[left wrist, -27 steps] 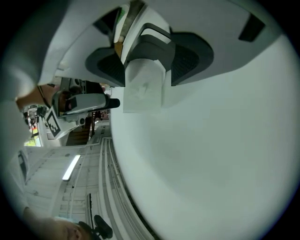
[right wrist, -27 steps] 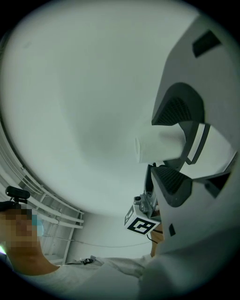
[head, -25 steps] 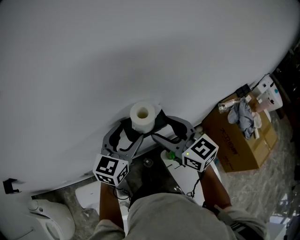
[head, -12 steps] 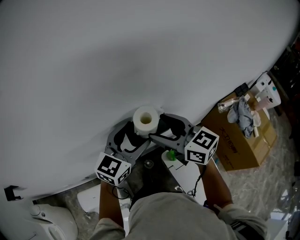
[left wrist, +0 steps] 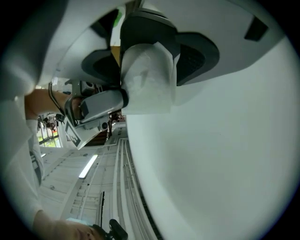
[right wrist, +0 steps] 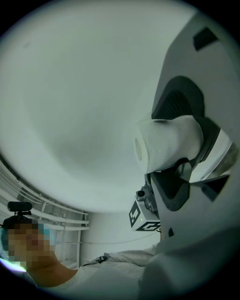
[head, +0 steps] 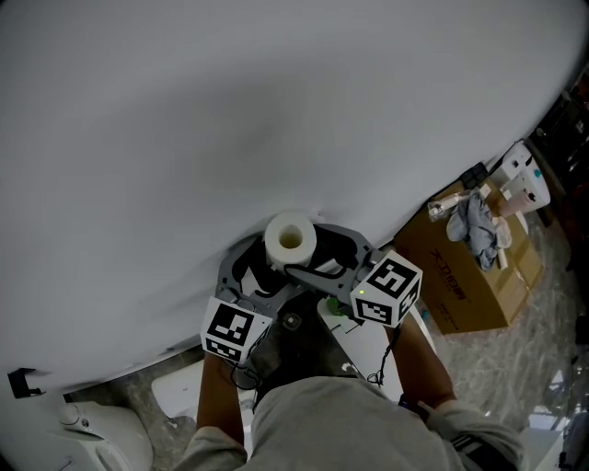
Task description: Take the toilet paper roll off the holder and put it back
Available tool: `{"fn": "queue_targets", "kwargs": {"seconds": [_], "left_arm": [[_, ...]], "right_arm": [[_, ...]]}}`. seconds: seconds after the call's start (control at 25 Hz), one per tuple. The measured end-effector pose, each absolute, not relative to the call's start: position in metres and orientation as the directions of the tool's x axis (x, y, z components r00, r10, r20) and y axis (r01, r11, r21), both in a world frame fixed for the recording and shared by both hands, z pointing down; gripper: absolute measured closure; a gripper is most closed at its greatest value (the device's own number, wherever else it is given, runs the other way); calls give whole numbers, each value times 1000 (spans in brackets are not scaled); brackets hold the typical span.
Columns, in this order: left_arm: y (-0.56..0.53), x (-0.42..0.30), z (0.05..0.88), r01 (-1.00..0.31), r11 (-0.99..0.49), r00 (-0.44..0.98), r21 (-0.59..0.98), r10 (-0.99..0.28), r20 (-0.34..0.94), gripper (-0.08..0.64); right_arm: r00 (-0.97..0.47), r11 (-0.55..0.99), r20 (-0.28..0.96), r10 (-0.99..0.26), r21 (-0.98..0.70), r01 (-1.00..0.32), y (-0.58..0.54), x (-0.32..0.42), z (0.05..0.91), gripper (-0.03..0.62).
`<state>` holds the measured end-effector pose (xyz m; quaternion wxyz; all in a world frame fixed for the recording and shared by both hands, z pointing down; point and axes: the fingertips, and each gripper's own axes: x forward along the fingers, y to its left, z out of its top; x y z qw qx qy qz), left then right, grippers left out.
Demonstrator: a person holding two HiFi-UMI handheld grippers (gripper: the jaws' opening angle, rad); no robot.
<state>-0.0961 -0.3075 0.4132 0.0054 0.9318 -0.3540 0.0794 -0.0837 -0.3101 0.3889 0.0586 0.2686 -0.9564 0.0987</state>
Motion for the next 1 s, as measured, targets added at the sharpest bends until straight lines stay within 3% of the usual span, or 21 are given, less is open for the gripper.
{"fn": "queue_targets", "kwargs": {"seconds": [0.24,0.44,1.0], "left_arm": [[-307,-96,419,-667,-738,713,-101,-672,199,206],[-302,-98,418,-673,-734,713,-91,-676,186,237],[-281,-99,399,-689,-712,700,-133,-702,130,241]], "right_arm": [[-833,828,167,-528,-116,-548,-309,-88,388,268],[-833,833,160,-530,-85,-546,-306,-91,387,270],[-836,838,102,-540,-28,-545,-282,-92,366,270]]}}
